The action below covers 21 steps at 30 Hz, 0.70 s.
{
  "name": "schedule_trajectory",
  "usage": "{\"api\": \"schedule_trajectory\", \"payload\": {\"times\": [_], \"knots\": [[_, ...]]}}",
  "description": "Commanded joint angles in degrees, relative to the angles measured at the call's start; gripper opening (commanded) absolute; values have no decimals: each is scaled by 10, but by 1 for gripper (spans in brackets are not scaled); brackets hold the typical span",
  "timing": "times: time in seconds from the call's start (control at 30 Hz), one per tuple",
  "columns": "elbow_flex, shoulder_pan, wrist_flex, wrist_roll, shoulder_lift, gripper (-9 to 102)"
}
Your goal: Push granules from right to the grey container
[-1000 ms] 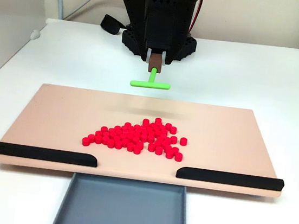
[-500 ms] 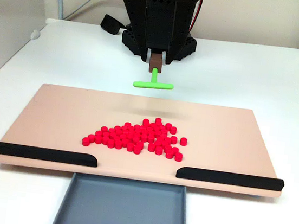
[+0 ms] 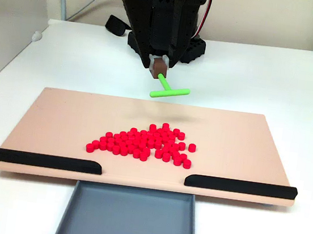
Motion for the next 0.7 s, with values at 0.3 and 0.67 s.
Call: {"api": "schedule_trajectory", "payload": {"times": [0.3, 0.67], "knots": [[-19, 56, -1, -227, 4, 0], [-20, 76, -1, -391, 15, 0]]}}
